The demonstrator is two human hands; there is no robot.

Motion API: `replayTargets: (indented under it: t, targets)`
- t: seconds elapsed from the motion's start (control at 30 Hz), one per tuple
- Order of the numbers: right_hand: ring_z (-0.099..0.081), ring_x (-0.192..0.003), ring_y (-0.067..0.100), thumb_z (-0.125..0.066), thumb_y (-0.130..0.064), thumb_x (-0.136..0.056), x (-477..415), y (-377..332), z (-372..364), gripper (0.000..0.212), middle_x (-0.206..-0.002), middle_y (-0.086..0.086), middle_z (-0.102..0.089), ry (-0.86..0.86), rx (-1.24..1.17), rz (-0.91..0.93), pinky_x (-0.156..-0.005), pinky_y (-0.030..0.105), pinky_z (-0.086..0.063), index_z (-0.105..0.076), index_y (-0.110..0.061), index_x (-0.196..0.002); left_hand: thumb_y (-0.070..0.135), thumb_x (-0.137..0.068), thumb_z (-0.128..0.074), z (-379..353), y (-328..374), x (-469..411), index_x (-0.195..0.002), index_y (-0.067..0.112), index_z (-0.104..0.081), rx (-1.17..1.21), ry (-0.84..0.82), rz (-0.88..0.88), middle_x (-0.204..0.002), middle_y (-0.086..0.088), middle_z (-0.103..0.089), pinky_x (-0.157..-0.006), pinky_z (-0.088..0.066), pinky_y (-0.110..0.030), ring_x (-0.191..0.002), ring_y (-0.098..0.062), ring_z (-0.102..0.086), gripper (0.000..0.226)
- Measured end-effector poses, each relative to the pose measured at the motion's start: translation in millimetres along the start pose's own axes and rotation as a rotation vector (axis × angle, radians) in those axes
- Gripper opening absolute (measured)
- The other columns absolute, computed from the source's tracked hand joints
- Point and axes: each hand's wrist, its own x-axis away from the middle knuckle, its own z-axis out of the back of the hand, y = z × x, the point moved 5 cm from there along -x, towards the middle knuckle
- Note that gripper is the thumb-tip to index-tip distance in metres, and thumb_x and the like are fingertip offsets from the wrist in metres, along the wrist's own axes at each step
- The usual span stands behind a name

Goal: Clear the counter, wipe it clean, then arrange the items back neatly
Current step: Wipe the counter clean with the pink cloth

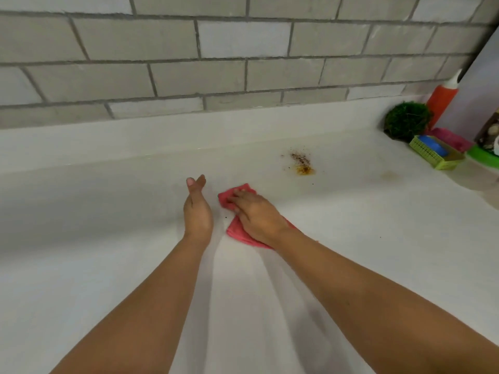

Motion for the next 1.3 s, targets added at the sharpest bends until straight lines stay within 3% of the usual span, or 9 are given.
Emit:
replayTargets:
  t: [0.13,0.37,0.57,0.7,0.93,1.1,1.17,1.23,1.3]
  targets:
    - [-0.038,-0.134,0.013,-0.04,-0.02,-0.097,41,-4,18,0.037,-0.142,0.002,-0.047,-0.11,-0.123,0.18,-0.108,0.012,-0.017,-0.053,-0.015,-0.131,0.052,-0.097,-0.008,9,9,-1,-0.136,0.018,-0.044,0.083,-0.066,0.068,-0.14,0.001,-0.048,-0.113,-0.016,-0.029,-0.133,-0.01,-0.037,0.063]
    - [-0.031,-0.139,0.016,-0.033,-0.015,-0.1,8,23,18,0.039,-0.147,0.002,-0.041,0.02,0.002,-0.123,-0.11,0.021,-0.017,-0.046,-0.015,-0.137,0.043,-0.1,-0.015,43,30,26,-0.128,0.017,-0.051,0.086,-0.114,-0.014,-0.13,0.001,-0.053,-0.108,-0.028,-0.028,-0.119,-0.014,-0.049,0.052]
    - [-0.034,-0.138,0.017,-0.042,-0.016,-0.098,75,-72,-6,0.037,-0.145,0.004,-0.044,-0.15,-0.189,0.236,-0.111,0.015,-0.014,-0.051,-0.012,-0.133,0.044,-0.1,-0.016,69,42,61,-0.132,0.013,-0.047,-0.005,-0.109,-0.041,-0.134,-0.002,-0.051,-0.099,-0.031,-0.027,-0.116,-0.015,-0.049,0.054]
    - [-0.038,-0.132,0.006,-0.029,-0.044,-0.098,174,-81,9,0.05,-0.136,-0.004,-0.054,-0.256,-0.238,0.351,-0.111,0.016,-0.022,-0.057,-0.016,-0.127,0.046,-0.099,-0.015,72,34,93,-0.133,0.015,-0.047,-0.073,-0.118,-0.034,-0.137,-0.001,-0.049,-0.106,-0.03,-0.032,-0.122,-0.018,-0.048,0.055]
    - [-0.042,-0.125,-0.009,-0.034,-0.048,-0.094,279,-39,51,0.034,-0.126,-0.041,-0.045,-0.196,-0.362,0.224,-0.108,0.012,-0.028,-0.04,-0.047,-0.128,0.047,-0.099,-0.018,30,20,168,-0.13,0.016,-0.05,-0.1,-0.157,0.011,-0.135,0.0,-0.051,-0.1,-0.031,-0.029,-0.117,-0.014,-0.05,0.054]
    - [-0.04,-0.12,-0.02,-0.043,-0.03,-0.096,311,18,89,0.032,-0.12,-0.046,-0.047,-0.061,-0.35,0.085,-0.103,0.003,-0.027,-0.051,-0.048,-0.122,0.048,-0.099,-0.019,14,16,216,-0.129,0.017,-0.051,-0.124,-0.163,0.002,-0.132,0.003,-0.052,-0.104,-0.032,-0.03,-0.117,-0.014,-0.051,0.054]
    - [-0.039,-0.125,-0.011,-0.042,-0.019,-0.098,309,40,100,0.035,-0.131,-0.033,-0.045,-0.005,-0.267,-0.001,-0.107,0.01,-0.026,-0.049,-0.039,-0.127,0.048,-0.099,-0.019,14,15,232,-0.129,0.017,-0.051,-0.127,-0.156,-0.013,-0.132,0.003,-0.053,-0.105,-0.032,-0.032,-0.117,-0.014,-0.05,0.054]
    - [-0.036,-0.135,0.012,-0.036,-0.018,-0.1,300,46,93,0.038,-0.143,-0.007,-0.044,0.006,-0.103,-0.131,-0.111,0.02,-0.018,-0.046,-0.023,-0.136,0.048,-0.099,-0.019,10,13,246,-0.128,0.016,-0.052,-0.128,-0.138,-0.02,-0.132,0.003,-0.053,-0.107,-0.032,-0.033,-0.116,-0.014,-0.05,0.054]
    - [-0.037,-0.136,0.023,-0.028,-0.028,-0.097,295,15,79,0.046,-0.144,0.007,-0.045,0.003,-0.033,-0.054,-0.114,0.025,-0.012,-0.047,-0.013,-0.136,0.047,-0.099,-0.02,0,14,259,-0.125,0.017,-0.053,-0.13,-0.131,-0.019,-0.132,0.002,-0.053,-0.107,-0.032,-0.034,-0.115,-0.014,-0.051,0.052]
